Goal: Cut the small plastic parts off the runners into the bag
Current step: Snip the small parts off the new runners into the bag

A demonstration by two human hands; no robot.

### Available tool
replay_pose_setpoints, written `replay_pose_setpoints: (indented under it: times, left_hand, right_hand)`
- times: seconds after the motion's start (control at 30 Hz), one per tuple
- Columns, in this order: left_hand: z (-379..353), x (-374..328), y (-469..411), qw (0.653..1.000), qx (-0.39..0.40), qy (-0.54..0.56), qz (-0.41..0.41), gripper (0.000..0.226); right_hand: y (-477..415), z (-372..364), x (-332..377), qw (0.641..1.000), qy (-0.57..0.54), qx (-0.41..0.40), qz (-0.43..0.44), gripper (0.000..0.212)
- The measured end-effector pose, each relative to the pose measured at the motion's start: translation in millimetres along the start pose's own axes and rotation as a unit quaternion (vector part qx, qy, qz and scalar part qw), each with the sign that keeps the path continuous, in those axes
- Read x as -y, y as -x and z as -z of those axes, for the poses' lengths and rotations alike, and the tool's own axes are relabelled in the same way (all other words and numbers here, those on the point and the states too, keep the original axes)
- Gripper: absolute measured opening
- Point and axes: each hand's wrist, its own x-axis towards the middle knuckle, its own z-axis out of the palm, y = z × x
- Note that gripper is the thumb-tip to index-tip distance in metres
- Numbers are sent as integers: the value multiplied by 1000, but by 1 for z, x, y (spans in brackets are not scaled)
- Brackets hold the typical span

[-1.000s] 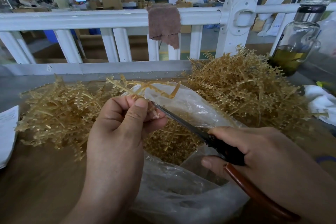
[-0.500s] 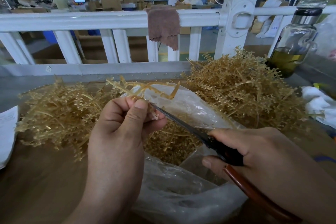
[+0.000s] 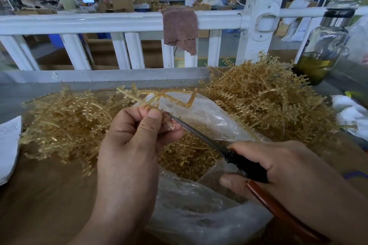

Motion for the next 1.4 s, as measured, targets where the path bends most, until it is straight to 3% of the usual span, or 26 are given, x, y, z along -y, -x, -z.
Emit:
replay_pose_setpoints:
  times: [0.97,1.4]
  left_hand:
    - [-1,3,1,1000,13,14,10,15]
    - [-4,-1,3,1000,10,13,8,17]
  right_hand:
    - [0,-4,1,1000,11,0,-29,63]
    - [1,1,4,1000,14,-15,4,47]
